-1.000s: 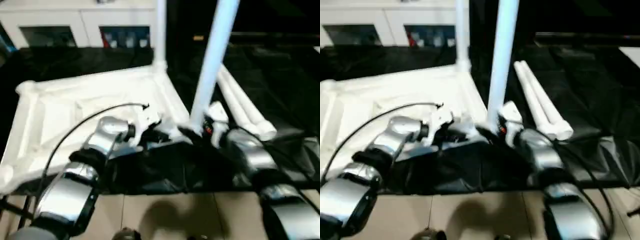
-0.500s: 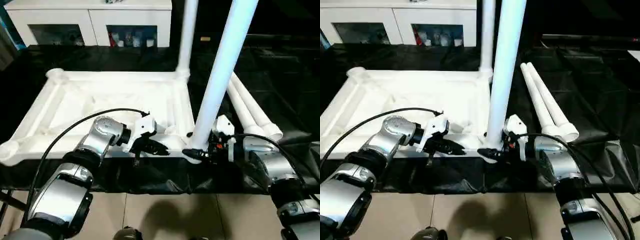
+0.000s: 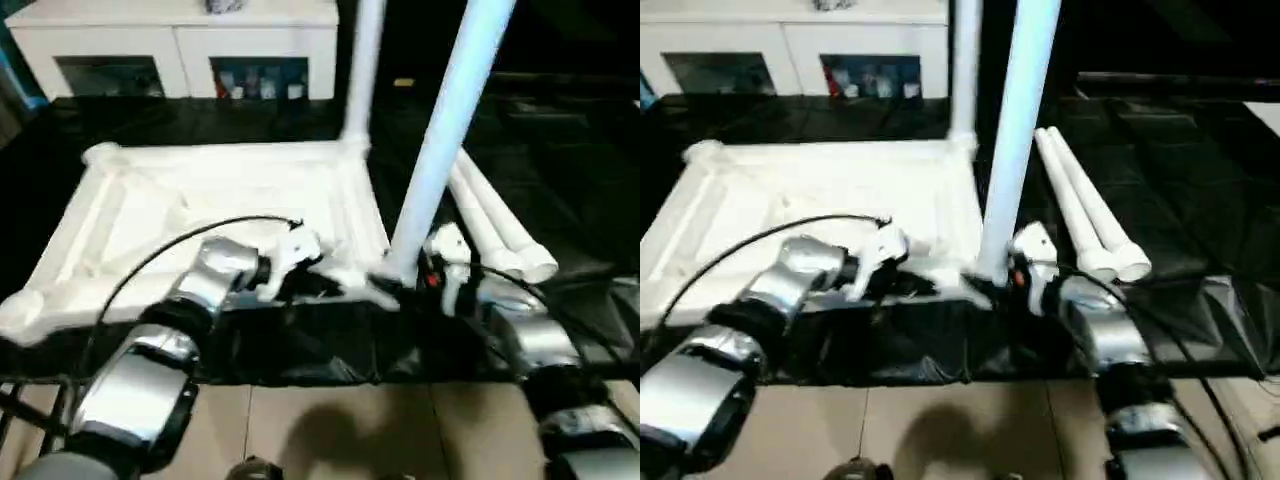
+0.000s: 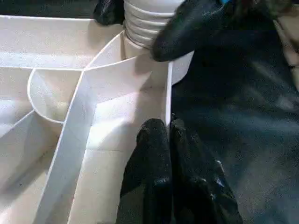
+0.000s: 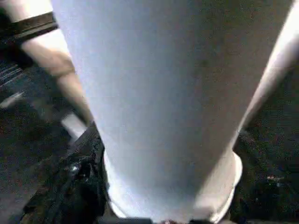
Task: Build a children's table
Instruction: Insert table leg to table base
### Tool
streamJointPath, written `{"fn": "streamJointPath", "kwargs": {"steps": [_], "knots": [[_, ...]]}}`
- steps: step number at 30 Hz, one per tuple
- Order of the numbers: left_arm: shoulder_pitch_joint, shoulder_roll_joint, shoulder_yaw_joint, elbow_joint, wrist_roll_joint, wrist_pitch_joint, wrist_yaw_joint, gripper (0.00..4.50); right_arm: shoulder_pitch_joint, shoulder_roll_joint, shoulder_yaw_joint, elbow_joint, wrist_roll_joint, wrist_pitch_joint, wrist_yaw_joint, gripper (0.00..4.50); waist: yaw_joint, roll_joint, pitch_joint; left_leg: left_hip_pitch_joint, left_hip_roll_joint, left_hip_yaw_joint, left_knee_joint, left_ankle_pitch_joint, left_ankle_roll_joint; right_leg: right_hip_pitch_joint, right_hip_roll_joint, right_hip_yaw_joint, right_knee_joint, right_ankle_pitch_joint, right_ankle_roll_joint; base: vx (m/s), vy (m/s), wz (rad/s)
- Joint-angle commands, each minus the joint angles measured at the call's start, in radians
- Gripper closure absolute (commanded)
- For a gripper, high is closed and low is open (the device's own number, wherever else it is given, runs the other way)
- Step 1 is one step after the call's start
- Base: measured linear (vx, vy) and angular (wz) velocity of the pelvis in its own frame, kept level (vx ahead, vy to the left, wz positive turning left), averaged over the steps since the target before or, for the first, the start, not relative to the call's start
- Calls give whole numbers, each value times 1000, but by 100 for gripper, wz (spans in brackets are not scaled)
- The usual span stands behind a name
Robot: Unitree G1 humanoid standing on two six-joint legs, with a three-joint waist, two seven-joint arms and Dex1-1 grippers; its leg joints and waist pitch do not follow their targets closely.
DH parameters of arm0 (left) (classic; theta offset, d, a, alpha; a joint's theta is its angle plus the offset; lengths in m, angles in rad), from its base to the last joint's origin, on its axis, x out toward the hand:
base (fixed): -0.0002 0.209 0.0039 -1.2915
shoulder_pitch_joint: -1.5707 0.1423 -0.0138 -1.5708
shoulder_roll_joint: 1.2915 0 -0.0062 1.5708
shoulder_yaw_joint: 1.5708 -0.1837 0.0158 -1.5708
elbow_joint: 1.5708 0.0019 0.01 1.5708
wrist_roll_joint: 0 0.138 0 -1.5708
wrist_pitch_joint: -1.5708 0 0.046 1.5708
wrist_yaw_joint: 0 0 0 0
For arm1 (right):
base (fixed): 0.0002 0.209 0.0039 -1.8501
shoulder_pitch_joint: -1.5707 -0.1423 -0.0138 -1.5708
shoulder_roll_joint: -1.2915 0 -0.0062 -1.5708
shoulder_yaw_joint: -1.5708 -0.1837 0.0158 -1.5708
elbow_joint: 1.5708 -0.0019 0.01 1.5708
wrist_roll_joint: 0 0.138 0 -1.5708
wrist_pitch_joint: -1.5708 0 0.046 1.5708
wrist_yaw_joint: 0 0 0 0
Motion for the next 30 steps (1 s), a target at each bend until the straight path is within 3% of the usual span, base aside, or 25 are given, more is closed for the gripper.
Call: {"fn": "streamJointPath", "kwargs": {"steps": [1, 4, 6, 8, 10, 12, 14, 15, 16, 18, 21, 23, 27, 30], "knots": [[-46, -45, 35, -3, -12, 33, 138, 450, -19, 64, 14, 70, -17, 11, -128, 171, -8, -2, -70, 33, 65, -40, -82, -339, -23, 34, -78, 44, -83, -355, -219, 0, 0, 0], [-59, -87, 48, 6, -14, 71, 235, 450, -74, 128, -23, 152, -13, 11, -298, 171, -23, -1, -72, 31, 61, -38, -80, -319, -18, 34, -77, 47, -82, -312, -223, 0, 0, 0], [-64, -111, 55, 12, -18, 87, 288, 450, -100, 160, -39, 191, -13, 1, -371, 171, -21, -3, -74, 27, 60, -37, -77, -295, -6, 38, -76, 47, -78, -270, -228, 0, 0, 0], [-67, -121, 58, 19, -15, 90, 315, 450, -113, 174, -47, 214, -21, -12, -405, 171, -20, -3, -79, 25, 57, -32, -72, -238, 23, 41, -73, 47, -69, -172, -245, 0, 0, 0], [-64, -145, 51, 25, -1, 85, 350, 450, -143, 209, -39, 276, -59, -69, -452, 171, -19, -4, -81, 23, 56, -31, -69, -207, 42, 44, -73, 46, -65, -130, -257, 0, 0, 0], [-60, -147, 46, 23, 3, 83, 348, 450, -153, 217, -38, 293, -66, -90, -458, 115, -17, -3, -80, 21, 56, -30, -68, -195, 57, 47, -73, 44, -64, -120, -260, 0, 0, 0], [-56, -142, 44, 21, 5, 83, 344, 450, -161, 220, -47, 299, -54, -94, -454, 99, -17, -1, -79, 22, 58, -31, -70, -211, 61, 47, -73, 44, -67, -142, -258, 0, 0, 0], [-54, -139, 44, 19, 4, 81, 337, 450, -163, 218, -50, 300, -49, -95, -445, 96, -18, 4, -77, 24, 59, -32, -72, -230, 56, 45, -72, 43, -69, -164, -256, 0, 0, 0], [-51, -133, 44, 16, 3, 75, 325, 450, -165, 213, -50, 300, -47, -99, -432, 96, -19, 2, -76, 24, 59, -32, -73, -241, 53, 45, -71, 43, -70, -176, -252, 0, 0, 0], [-50, -126, 45, 17, 2, 71, 320, 450, -167, 206, -48, 300, -47, -103, -417, 55, -20, 1, -78, 24, 60, -33, -74, -251, 43, 46, -72, 44, -69, -179, -249, 0, 0, 0], [-42, -109, 41, 10, 2, 49, 271, 450, -176, 180, -42, 313, -66, -130, -384, 48, -21, 0, -78, 22, 59, -32, -72, -241, 49, 48, -73, 44, -67, -158, -257, 0, 0, 0], [-30, -87, 34, -4, -5, 26, 200, 450, -169, 150, -33, 290, -63, -137, -304, 13, -21, 2, -78, 19, 59, -32, -72, -236, 56, 50, -72, 42, -66, -151, -260, 0, 0, 0], [-6, -39, 10, -32, -15, -13, 34, 450, -142, 71, 21, 231, -75, -132, -113, 13, -15, 2, -80, 18, 63, -28, -66, -209, 86, 52, -71, 40, -61, -112, -277, 0, 0, 0], [1, -16, -2, -37, -12, -29, -24, 450, -120, 28, 46, 194, -71, -128, 5, 13, -10, 4, -79, 19, 65, -29, -67, -213, 89, 51, -71, 40, -58, -113, -282, 0, 0, 0]]}}
